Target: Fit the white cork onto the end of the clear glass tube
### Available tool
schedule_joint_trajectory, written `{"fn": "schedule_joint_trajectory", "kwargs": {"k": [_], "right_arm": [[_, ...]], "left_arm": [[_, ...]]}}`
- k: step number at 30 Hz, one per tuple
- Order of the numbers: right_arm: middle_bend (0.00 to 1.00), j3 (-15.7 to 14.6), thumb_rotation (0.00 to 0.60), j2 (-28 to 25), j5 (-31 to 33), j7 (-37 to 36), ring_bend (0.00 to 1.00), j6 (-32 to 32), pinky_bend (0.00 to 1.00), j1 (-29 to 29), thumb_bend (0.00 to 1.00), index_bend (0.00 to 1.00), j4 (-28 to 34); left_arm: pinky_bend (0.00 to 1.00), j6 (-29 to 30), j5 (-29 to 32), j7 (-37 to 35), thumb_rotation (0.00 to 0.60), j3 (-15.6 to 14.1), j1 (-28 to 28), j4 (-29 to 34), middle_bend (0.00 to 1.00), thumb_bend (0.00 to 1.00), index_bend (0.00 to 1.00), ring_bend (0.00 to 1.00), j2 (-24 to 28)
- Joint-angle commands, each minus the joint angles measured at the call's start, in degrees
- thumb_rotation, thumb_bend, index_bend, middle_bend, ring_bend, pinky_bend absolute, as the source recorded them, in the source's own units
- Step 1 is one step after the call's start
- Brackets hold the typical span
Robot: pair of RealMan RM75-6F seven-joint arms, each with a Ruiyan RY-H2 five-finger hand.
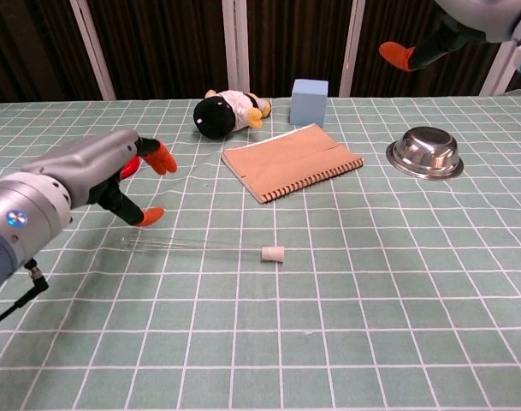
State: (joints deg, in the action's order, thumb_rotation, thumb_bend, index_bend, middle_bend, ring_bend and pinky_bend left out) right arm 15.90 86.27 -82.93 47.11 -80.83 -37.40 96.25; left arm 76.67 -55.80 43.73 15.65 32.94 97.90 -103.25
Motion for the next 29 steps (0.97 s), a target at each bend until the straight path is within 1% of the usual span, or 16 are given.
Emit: {"fn": "schedule_joint_trajectory", "kwargs": {"k": [1, 2, 5, 7, 9, 10, 13, 17, 19, 21, 24, 29], "right_arm": [[0.03, -0.6, 0.600, -1.3, 0.3, -1.0, 0.00, -1.1, 0.00, 1.6, 0.39, 0.09, 2.0], [0.02, -0.9, 0.600, -1.7, 0.7, -1.5, 0.00, -1.5, 0.00, 2.3, 0.39, 0.06, 2.9], [0.00, -2.1, 0.600, -3.4, 2.1, -3.2, 0.00, -2.5, 0.00, 4.9, 0.39, 0.00, 5.8], [0.00, -3.2, 0.600, -4.9, 4.0, -4.2, 0.00, -2.9, 0.00, 6.9, 0.39, 0.00, 8.2], [0.00, -4.4, 0.600, -6.7, 6.9, -5.6, 0.00, -3.4, 0.00, 9.5, 0.37, 0.00, 10.9], [0.00, -5.2, 0.600, -7.9, 8.3, -6.6, 0.00, -3.6, 0.00, 10.9, 0.36, 0.00, 12.6], [0.00, -6.9, 0.600, -10.4, 9.7, -9.5, 0.00, -4.1, 0.00, 13.7, 0.35, 0.00, 14.6], [0.00, -9.9, 0.600, -13.1, 8.5, -14.6, 0.00, -5.4, 0.00, 17.5, 0.35, 0.00, 14.0], [0.00, -11.4, 0.600, -14.3, 7.5, -17.4, 0.00, -6.3, 0.00, 19.4, 0.35, 0.00, 12.9], [0.00, -12.4, 0.600, -15.1, 6.7, -19.3, 0.00, -7.1, 0.00, 20.8, 0.35, 0.00, 12.0], [0.00, -14.6, 0.600, -17.0, 5.3, -23.1, 0.00, -8.9, 0.00, 24.0, 0.35, 0.00, 10.1], [0.00, -16.5, 0.600, -18.6, 3.1, -28.3, 0.00, -11.0, 0.00, 27.6, 0.34, 0.00, 6.0]], "left_arm": [[0.02, 1.0, -2.8, -2.4, 0.600, 0.3, -0.7, 2.4, 0.16, 0.35, 0.19, 0.04, 3.0], [0.01, 1.2, -3.6, -3.0, 0.600, 0.2, -1.0, 3.3, 0.14, 0.32, 0.17, 0.02, 4.2], [0.00, 2.0, -6.7, -5.6, 0.600, -0.6, -2.4, 5.9, 0.10, 0.27, 0.15, 0.01, 8.4], [0.00, 2.6, -9.3, -7.6, 0.600, -1.8, -3.7, 7.4, 0.08, 0.24, 0.14, 0.01, 11.6], [0.00, 3.9, -12.3, -10.2, 0.600, -3.6, -5.9, 9.2, 0.06, 0.23, 0.14, 0.00, 15.5], [0.00, 4.6, -14.3, -12.4, 0.600, -5.0, -7.3, 10.1, 0.05, 0.22, 0.13, 0.00, 18.0], [0.00, 5.9, -17.8, -17.0, 0.600, -8.2, -10.5, 10.9, 0.02, 0.22, 0.12, 0.00, 23.2], [0.00, 8.5, -22.7, -23.1, 0.600, -12.9, -15.0, 10.0, 0.00, 0.21, 0.12, 0.00, 28.6], [0.00, 10.2, -24.9, -26.3, 0.600, -15.1, -17.3, 9.1, 0.00, 0.21, 0.11, 0.00, 30.6], [0.00, 11.5, -26.3, -28.3, 0.600, -16.5, -18.9, 8.6, 0.00, 0.21, 0.11, 0.00, 31.8], [0.00, 15.4, -30.6, -32.2, 0.600, -19.5, -22.5, 6.8, 0.00, 0.21, 0.11, 0.00, 34.6], [0.00, 19.0, -34.1, -36.7, 0.600, -22.0, -26.3, 3.7, 0.00, 0.21, 0.11, 0.00, 37.1]]}}
